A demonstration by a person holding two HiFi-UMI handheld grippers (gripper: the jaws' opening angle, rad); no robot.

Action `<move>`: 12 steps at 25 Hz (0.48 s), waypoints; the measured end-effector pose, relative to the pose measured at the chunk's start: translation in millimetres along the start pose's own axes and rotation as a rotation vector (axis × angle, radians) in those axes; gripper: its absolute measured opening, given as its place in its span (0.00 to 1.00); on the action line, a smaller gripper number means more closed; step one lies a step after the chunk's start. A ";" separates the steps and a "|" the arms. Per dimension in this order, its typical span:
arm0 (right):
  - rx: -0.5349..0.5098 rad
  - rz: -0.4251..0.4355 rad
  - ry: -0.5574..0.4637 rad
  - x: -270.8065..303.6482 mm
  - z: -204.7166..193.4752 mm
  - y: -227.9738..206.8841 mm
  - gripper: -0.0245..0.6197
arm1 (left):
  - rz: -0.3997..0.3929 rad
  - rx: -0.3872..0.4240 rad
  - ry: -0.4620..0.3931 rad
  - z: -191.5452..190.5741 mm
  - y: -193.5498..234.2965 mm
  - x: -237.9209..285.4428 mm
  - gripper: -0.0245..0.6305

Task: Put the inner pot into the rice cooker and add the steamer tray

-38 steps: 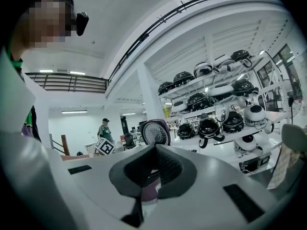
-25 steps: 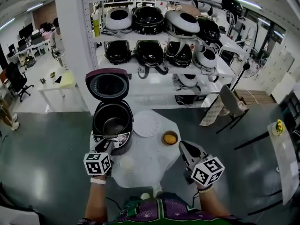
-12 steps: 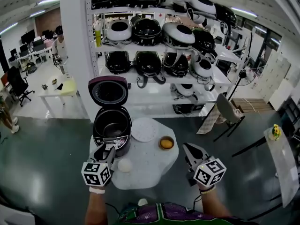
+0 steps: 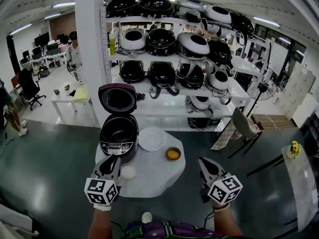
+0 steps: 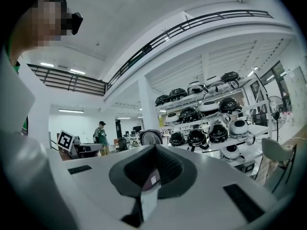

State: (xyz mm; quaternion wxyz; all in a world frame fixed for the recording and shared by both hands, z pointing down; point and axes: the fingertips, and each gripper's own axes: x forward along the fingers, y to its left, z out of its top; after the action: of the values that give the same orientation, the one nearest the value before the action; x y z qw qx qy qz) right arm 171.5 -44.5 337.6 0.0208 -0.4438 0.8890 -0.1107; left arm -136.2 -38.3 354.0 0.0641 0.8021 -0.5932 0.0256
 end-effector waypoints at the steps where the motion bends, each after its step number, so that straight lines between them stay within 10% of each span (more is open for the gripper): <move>1: 0.007 -0.002 -0.003 -8.3 -1.3 -3.4 0.05 | 0.004 0.002 -0.010 1.9 -8.1 -5.1 0.17; 12: 0.000 -0.010 -0.027 -42.5 -1.7 -24.8 0.05 | -0.048 -0.001 -0.086 6.7 -58.6 -20.7 0.08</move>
State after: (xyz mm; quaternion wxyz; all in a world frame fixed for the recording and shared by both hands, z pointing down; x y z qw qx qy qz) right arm 216.5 -24.9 342.0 0.0322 -0.4495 0.8865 -0.1045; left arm -86.5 -2.7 340.7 0.0396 0.8165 -0.5759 -0.0109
